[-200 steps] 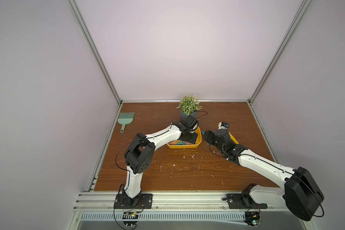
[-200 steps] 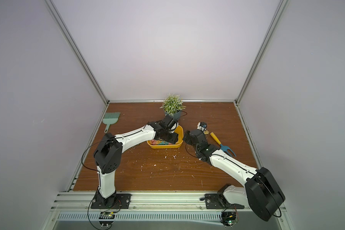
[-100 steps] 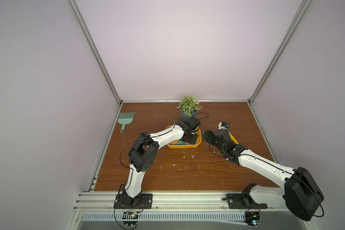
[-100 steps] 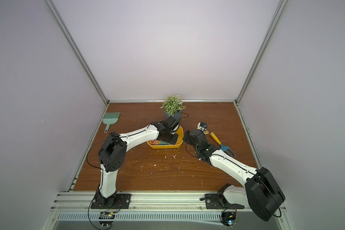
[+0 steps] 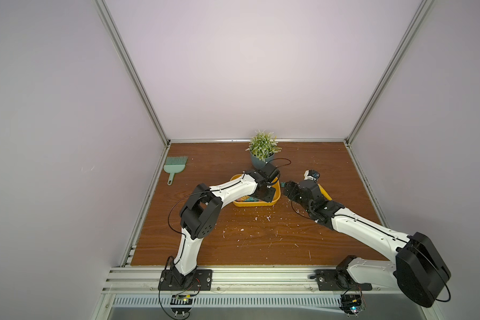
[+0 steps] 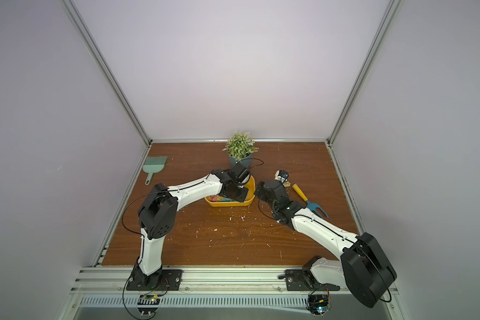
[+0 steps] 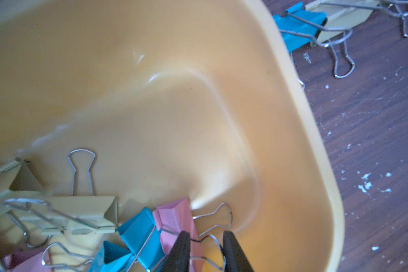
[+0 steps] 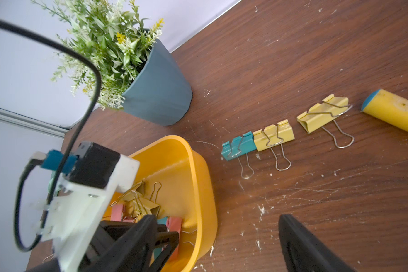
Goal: Take out the binder clips from the storage box
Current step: Pick up the binder clip from the storage box.
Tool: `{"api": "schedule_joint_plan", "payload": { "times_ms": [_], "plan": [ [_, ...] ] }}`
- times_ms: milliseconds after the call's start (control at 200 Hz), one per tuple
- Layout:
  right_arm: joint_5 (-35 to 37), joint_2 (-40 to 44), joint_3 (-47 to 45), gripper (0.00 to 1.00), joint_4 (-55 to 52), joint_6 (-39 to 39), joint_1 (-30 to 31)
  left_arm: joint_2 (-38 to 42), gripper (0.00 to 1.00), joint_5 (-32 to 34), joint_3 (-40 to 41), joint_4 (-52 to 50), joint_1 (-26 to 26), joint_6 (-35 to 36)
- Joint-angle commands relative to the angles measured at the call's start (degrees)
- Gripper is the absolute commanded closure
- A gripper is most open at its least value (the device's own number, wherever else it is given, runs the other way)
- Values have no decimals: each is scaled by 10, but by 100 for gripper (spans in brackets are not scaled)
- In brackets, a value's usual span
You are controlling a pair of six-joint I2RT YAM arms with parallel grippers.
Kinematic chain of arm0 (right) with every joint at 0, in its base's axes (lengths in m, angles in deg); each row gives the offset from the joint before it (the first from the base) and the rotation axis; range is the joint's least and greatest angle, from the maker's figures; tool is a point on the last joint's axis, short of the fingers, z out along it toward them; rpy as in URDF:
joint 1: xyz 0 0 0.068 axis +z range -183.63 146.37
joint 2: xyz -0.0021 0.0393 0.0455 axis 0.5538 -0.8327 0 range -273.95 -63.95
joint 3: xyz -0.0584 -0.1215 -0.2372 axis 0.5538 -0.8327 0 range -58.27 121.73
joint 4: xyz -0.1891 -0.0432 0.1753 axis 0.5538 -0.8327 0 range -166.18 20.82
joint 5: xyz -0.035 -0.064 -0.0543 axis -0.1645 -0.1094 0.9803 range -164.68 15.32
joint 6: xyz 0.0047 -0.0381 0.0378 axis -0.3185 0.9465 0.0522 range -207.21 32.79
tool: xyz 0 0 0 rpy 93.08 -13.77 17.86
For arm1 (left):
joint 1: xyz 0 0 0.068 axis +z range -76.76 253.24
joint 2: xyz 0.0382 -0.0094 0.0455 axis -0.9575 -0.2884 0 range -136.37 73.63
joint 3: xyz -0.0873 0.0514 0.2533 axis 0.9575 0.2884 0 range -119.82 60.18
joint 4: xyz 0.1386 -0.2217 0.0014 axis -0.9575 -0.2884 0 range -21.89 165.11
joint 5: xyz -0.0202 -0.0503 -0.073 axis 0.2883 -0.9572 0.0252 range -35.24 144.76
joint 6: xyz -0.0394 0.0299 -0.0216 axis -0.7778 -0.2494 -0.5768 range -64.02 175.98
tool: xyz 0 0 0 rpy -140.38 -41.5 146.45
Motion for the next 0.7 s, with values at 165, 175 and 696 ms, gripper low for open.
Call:
{"api": "schedule_joint_plan", "payload": {
  "times_ms": [165, 175, 696],
  "plan": [
    [7, 4, 13, 13, 5, -4, -1, 12, 82, 39, -24, -20, -6, 0],
    [6, 4, 14, 13, 5, -4, -1, 12, 82, 40, -25, -20, -6, 0],
    [3, 1, 18, 13, 5, -5, -1, 44, 94, 86, -40, -22, -6, -10]
  ]
}}
